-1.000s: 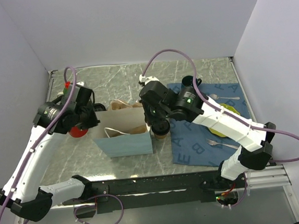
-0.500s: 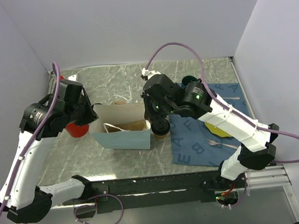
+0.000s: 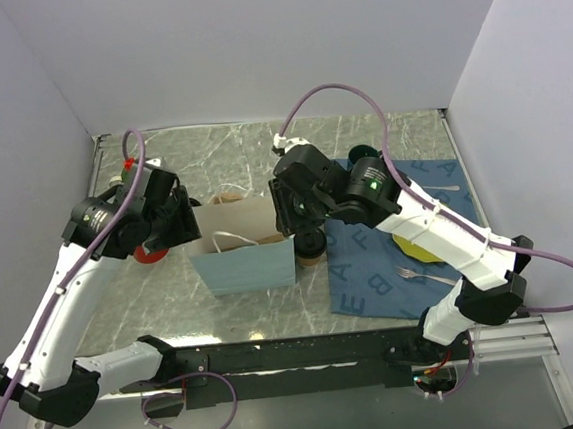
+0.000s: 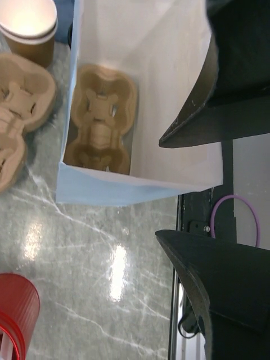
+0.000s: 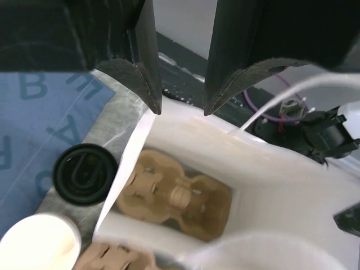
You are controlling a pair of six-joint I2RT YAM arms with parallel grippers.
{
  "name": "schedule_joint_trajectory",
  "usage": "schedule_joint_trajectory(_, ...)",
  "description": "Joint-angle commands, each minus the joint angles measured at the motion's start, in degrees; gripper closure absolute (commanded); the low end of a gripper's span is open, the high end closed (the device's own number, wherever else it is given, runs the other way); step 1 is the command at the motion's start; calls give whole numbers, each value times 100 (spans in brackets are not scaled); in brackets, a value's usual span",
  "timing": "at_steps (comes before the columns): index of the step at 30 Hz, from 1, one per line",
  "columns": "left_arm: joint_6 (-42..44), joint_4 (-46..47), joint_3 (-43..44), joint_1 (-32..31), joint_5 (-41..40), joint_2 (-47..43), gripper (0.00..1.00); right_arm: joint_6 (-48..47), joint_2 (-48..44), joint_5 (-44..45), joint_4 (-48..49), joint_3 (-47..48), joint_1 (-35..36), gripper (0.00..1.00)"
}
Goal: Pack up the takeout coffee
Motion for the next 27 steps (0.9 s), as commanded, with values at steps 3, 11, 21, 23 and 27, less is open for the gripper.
schedule_joint_trajectory(3,160,225,-32,27,-350,281,34,-411,-266,413,101,375,-40,57)
schedule_joint_trajectory(11,98,542,-137,71,-315,396,48,-754,-486,685,102,243,-93,54)
schedule_joint_trajectory(21,265,665,4,220,-368,677,51,-1071,-882,387,383,-214,-277,56)
schedule_joint_trajectory(23,265,674,4,264,-377,704,55,-1114,-891,369,348,-241,-286,60)
schedule_joint_trajectory(27,353,753,91,361,-377,686,60,-1132,-961,317,365,-538,-330,63)
